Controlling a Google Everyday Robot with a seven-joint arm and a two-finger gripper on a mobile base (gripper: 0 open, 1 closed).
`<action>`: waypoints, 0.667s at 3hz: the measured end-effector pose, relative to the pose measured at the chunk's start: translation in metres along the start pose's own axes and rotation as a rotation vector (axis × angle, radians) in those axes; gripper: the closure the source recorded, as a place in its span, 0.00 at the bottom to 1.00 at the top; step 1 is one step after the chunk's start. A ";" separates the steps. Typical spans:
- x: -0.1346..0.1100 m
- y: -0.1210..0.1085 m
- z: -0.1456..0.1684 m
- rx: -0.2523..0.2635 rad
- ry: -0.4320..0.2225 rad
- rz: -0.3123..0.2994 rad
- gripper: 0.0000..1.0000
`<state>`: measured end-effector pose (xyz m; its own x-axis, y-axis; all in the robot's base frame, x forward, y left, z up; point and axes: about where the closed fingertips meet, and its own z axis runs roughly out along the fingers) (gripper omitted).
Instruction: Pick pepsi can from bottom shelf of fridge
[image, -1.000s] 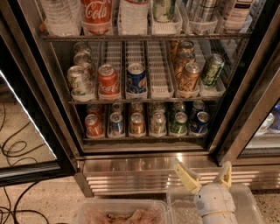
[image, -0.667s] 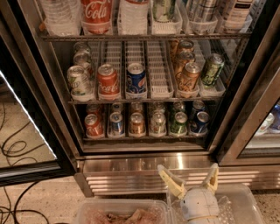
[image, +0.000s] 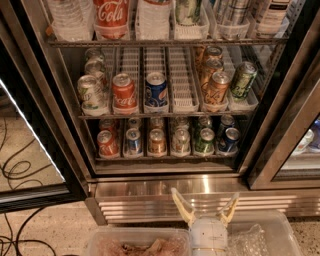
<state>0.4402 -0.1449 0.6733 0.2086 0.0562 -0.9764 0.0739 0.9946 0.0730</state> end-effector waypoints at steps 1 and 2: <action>0.003 -0.017 -0.004 0.073 0.000 -0.001 0.00; 0.012 -0.010 -0.004 0.045 -0.001 -0.016 0.00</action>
Offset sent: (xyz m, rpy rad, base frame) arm 0.0045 -0.0044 -0.0213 -0.0354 -0.0049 -0.0272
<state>0.4382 -0.1541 0.6603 0.2077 0.0397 -0.9774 0.1210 0.9905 0.0660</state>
